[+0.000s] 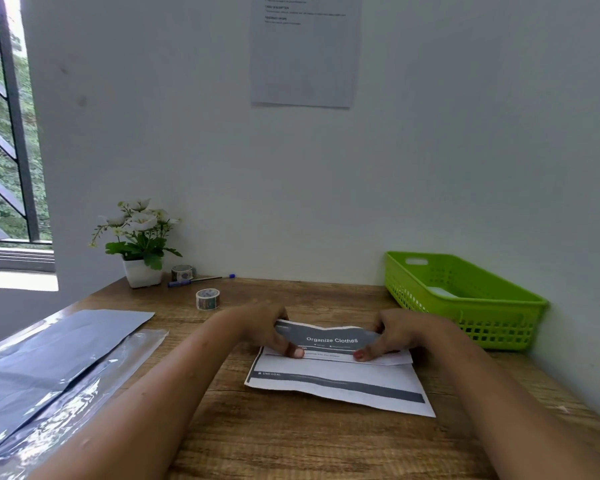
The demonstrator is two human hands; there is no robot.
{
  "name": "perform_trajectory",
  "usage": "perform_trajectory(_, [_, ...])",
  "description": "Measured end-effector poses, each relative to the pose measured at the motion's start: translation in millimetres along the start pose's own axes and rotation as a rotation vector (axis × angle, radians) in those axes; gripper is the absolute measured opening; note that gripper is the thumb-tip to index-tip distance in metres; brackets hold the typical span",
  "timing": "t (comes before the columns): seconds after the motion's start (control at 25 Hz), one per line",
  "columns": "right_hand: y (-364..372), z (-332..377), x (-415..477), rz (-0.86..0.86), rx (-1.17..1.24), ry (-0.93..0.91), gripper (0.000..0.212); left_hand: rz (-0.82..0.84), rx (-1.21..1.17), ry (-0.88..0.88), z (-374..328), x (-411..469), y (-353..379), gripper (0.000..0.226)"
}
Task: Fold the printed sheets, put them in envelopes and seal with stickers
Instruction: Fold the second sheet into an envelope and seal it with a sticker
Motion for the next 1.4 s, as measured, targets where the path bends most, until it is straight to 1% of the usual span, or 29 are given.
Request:
perform_trajectory(0.04, [0,1,0,0.006,0.004,-0.013,0.054,0.001,0.054,-0.020,0,-1,0,0.079])
perform_trajectory(0.12, [1,1,-2,0.023,0.055,-0.060,0.049,0.002,0.129,-0.031,-1,-2,0,0.079])
perform_trajectory(0.16, [1,2,-3,0.024,0.095,-0.092,0.047,-0.016,0.116,-0.009,-2,-2,1,0.075])
perform_trajectory(0.2, [1,3,-3,-0.003,0.137,-0.137,0.045,-0.060,0.063,0.035,-3,-2,0,0.065])
perform_trajectory(0.24, [0,6,-4,-0.066,0.183,-0.190,0.043,-0.134,-0.017,0.099,-5,-2,-1,0.048])
perform_trajectory(0.28, [-4,8,-3,-0.166,0.230,-0.251,0.041,-0.244,-0.083,0.160,-7,-5,-5,0.031])
perform_trajectory(0.32, [-8,9,-4,-0.281,0.280,-0.310,0.038,-0.373,-0.104,0.192,-8,-8,-9,0.021])
perform_trajectory(0.36, [-13,9,-5,-0.394,0.294,-0.352,0.035,-0.507,-0.076,0.205,-11,-13,-13,0.018])
perform_trajectory(0.4, [-16,7,-7,-0.487,0.247,-0.355,0.031,-0.607,-0.023,0.209,-12,-15,-16,0.015])
perform_trajectory(0.44, [-19,6,-7,-0.546,0.143,-0.317,0.029,-0.647,0.038,0.212,-12,-16,-17,0.012])
perform_trajectory(0.48, [-19,4,-6,-0.556,0.021,-0.257,0.029,-0.596,0.096,0.209,-13,-14,-15,0.013])
perform_trajectory(0.52, [-17,1,-5,-0.511,-0.078,-0.196,0.031,-0.488,0.138,0.202,-13,-9,-10,0.015])
perform_trajectory(0.6, [-12,-5,0,-0.312,-0.124,-0.111,0.036,-0.225,0.116,0.171,-13,-1,3,0.013])
perform_trajectory(0.64, [-9,-5,0,-0.222,-0.098,-0.087,0.035,-0.153,0.076,0.157,-14,-1,7,0.023])
perform_trajectory(0.68, [-6,-2,-1,-0.175,-0.075,-0.079,0.033,-0.110,0.043,0.142,-14,0,9,0.038])
perform_trajectory(0.72, [-4,2,0,-0.183,-0.072,-0.080,0.037,-0.066,0.044,0.118,-15,1,13,0.052])
perform_trajectory(0.76, [0,8,5,-0.223,-0.066,-0.104,0.045,-0.028,0.071,0.103,-18,3,17,0.059])
perform_trajectory(0.8, [7,17,11,-0.243,-0.039,-0.153,0.052,-0.007,0.103,0.094,-20,5,21,0.059])
perform_trajectory(0.88, [28,37,25,-0.202,-0.020,-0.247,0.058,-0.015,0.138,0.103,-26,9,26,0.052])
perform_trajectory(0.92, [35,42,32,-0.178,-0.061,-0.236,0.062,-0.021,0.136,0.100,-28,9,27,0.050])
perform_trajectory(1.0, [37,36,44,-0.161,-0.108,-0.129,0.067,-0.026,0.108,0.069,-26,10,26,0.049])
perform_trajectory(1.08, [31,23,48,-0.181,-0.097,-0.033,0.068,-0.034,0.087,0.015,-16,14,23,0.051])
perform_trajectory(1.16, [27,13,44,-0.261,-0.144,0.039,0.065,-0.080,0.138,-0.073,-11,15,23,0.054])
perform_trajectory(1.24, [23,15,33,-0.424,-0.286,0.088,0.058,-0.155,0.218,-0.176,-21,10,25,0.058])
perform_trajectory(1.28, [22,21,29,-0.491,-0.313,0.068,0.055,-0.213,0.254,-0.221,-31,7,27,0.060])
perform_trajectory(1.32, [22,27,27,-0.505,-0.252,0.030,0.052,-0.279,0.282,-0.247,-42,3,30,0.060])
perform_trajectory(1.36, [21,34,26,-0.462,-0.147,-0.011,0.047,-0.351,0.290,-0.237,-54,1,30,0.055])
perform_trajectory(1.4, [23,40,27,-0.379,-0.043,-0.041,0.045,-0.412,0.272,-0.186,-62,3,29,0.047])
Point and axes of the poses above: each hand's wrist, its own x-axis towards the middle knuckle, its own y-axis out of the palm, z = x × y, the point moved 3 cm from there along x, towards the middle knuckle, and after that the axes turned 11 degrees about z, right-handed, at the moved point
